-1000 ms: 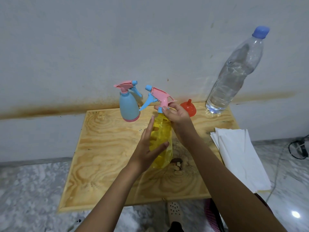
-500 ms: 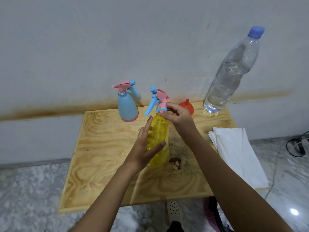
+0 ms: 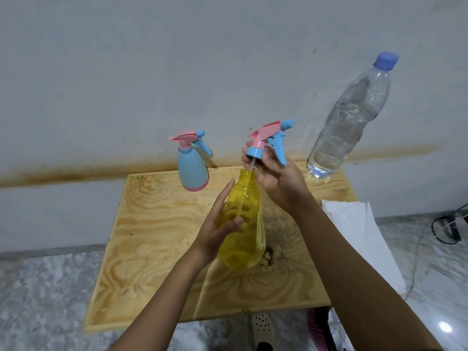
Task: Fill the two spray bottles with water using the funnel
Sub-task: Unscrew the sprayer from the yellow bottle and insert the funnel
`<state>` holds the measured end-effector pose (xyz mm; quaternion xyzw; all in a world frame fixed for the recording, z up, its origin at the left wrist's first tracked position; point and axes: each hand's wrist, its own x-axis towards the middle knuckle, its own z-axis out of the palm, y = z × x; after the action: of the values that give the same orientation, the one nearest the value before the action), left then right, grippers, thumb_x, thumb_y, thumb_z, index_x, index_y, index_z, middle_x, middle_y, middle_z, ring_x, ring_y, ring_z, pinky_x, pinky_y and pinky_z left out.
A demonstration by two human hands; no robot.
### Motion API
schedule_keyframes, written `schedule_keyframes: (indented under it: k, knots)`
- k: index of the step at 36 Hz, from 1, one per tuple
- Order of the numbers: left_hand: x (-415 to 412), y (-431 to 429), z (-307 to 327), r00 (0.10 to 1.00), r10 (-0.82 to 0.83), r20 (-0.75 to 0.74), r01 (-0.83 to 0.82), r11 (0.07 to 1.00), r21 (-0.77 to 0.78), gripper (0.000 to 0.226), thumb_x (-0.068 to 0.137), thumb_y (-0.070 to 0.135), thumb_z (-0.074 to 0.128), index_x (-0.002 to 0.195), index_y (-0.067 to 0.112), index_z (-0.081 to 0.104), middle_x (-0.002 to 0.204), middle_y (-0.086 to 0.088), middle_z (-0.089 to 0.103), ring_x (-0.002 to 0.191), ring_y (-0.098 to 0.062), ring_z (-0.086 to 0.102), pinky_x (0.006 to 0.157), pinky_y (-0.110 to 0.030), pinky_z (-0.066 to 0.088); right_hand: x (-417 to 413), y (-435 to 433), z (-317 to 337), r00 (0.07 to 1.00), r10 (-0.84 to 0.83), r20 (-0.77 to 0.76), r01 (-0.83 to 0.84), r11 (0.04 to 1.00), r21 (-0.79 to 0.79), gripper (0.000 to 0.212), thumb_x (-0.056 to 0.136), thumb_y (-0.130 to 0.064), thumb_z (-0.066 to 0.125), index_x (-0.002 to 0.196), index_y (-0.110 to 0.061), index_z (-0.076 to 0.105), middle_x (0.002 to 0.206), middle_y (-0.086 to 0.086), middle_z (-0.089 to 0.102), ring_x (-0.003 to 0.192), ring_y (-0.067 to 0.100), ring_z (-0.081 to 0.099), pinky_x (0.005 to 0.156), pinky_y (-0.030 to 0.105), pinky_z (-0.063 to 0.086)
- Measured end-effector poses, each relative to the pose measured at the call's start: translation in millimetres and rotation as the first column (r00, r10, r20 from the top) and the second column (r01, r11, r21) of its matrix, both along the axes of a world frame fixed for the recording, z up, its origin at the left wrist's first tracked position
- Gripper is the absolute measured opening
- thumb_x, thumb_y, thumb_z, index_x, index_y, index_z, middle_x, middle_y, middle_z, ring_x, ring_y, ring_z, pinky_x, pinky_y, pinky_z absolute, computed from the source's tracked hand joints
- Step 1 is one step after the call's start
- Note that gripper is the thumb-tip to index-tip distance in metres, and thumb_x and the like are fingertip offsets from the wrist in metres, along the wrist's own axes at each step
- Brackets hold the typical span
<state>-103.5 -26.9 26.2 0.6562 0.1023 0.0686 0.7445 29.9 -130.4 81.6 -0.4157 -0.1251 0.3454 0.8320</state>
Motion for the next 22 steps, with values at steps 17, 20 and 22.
schedule_keyframes:
  k: [17, 20, 22]
  knots:
    - [-13, 20, -50, 0.975, 0.212, -0.071, -0.158, 0.879, 0.45, 0.081, 0.079, 0.051, 0.068, 0.133, 0.069, 0.012, 0.136, 0.031, 0.029, 0.13, 0.001, 0.035, 0.1, -0.029, 0.036, 37, -16, 29, 0.811, -0.468, 0.352, 0.521, 0.851, -0.07, 0.012, 0.09, -0.012, 0.056, 0.1, -0.016, 0.062, 0.088, -0.01, 0.065, 0.091, 0.005, 0.057, 0.089, 0.022, 0.046]
    - [-16, 23, -55, 0.963, 0.264, -0.056, -0.203, 0.844, 0.497, 0.08, 0.081, 0.05, 0.065, 0.134, 0.068, 0.009, 0.135, 0.025, 0.032, 0.13, 0.0, 0.028, 0.102, -0.03, 0.03, 44, -21, 30, 0.762, -0.51, 0.4, 0.598, 0.791, -0.13, 0.009, 0.089, -0.013, 0.061, 0.093, -0.019, 0.065, 0.085, -0.007, 0.062, 0.084, 0.005, 0.055, 0.085, 0.022, 0.045]
    - [-17, 25, -58, 0.95, 0.307, -0.049, -0.236, 0.815, 0.53, 0.079, 0.081, 0.056, 0.063, 0.137, 0.064, 0.008, 0.134, 0.016, 0.034, 0.127, -0.001, 0.027, 0.103, -0.031, 0.029, 45, -23, 24, 0.747, -0.489, 0.45, 0.621, 0.754, -0.213, 0.007, 0.086, -0.013, 0.065, 0.088, -0.02, 0.065, 0.08, -0.004, 0.055, 0.077, 0.006, 0.051, 0.08, 0.022, 0.044]
